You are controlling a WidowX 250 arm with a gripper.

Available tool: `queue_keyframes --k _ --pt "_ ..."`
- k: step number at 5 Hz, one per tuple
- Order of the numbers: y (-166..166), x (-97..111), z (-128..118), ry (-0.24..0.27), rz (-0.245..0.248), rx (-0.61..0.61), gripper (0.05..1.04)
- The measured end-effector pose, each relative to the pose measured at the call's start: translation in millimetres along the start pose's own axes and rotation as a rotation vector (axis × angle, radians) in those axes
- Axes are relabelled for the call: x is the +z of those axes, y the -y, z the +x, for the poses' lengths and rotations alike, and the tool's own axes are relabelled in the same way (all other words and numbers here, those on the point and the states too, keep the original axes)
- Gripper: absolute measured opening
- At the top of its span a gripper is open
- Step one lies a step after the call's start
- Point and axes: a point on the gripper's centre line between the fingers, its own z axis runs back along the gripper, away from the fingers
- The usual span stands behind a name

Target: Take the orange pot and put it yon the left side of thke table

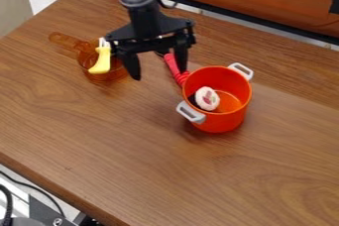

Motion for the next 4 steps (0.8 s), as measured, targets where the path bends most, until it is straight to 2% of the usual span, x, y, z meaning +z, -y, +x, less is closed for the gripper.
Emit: queue_keyframes --k 1,3,4 --pt "10 -16 -7 0.005 0.011 -0.004 1.0" --pt "18 -34 -12 0.001 0.029 -0.011 1.0" --pt "22 -35 -9 0.038 0.03 -0.012 1.0"
